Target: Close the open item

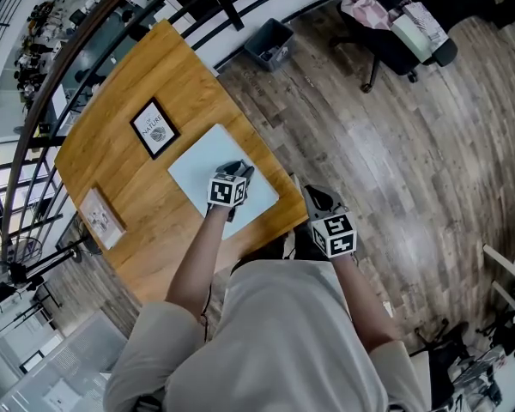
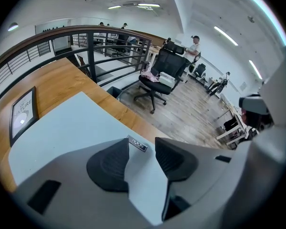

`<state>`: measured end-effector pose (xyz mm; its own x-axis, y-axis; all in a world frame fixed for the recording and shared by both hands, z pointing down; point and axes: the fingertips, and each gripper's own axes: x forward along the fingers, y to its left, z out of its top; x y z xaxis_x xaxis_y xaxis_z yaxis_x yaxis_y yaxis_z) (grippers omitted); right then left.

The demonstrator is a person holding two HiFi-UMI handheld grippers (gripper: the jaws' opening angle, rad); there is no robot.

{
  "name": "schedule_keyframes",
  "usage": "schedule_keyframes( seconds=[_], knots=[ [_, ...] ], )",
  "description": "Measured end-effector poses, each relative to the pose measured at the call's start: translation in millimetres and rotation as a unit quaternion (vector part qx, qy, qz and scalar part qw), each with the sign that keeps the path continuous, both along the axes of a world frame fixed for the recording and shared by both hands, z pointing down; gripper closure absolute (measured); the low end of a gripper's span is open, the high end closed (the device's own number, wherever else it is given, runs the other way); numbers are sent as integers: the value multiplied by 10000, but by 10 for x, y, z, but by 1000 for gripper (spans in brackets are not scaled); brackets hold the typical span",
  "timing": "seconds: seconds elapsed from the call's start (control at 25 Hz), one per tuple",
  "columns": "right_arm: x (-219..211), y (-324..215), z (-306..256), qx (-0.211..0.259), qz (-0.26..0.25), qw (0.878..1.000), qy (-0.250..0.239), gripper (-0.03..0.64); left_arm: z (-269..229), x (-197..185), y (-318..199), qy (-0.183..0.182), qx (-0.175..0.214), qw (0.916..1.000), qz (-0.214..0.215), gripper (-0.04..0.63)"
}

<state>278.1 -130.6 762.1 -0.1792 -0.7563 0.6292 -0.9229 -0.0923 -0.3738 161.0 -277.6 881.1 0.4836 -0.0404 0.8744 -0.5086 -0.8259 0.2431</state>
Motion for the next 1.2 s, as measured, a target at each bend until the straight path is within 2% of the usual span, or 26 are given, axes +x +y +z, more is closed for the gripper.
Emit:
schedule_keyframes(
  seconds=[0.36, 0.52, 0.68, 0.92, 1.2],
  knots=[
    [-163, -80, -100, 7, -183, 9997, 147, 615, -58, -34, -2, 349, 86, 9994, 0, 434],
    [-248, -125, -233, 84, -250, 9993, 281, 615, -255, -62, -7, 505, 265, 9983, 101, 434],
    [-316, -161, -326, 153, -304, 9985, 432, 615, -554, -153, -38, 818, 437, 9957, -17, 434],
    [-434, -296, -610, 400, -373, 9965, 625, 615, -1144, -380, 36, 1302, 744, 9887, -49, 434],
    [-561, -498, -1005, 765, -477, 9927, 806, 615, -1823, -830, 27, 1822, 1135, 9750, -577, 436]
  ],
)
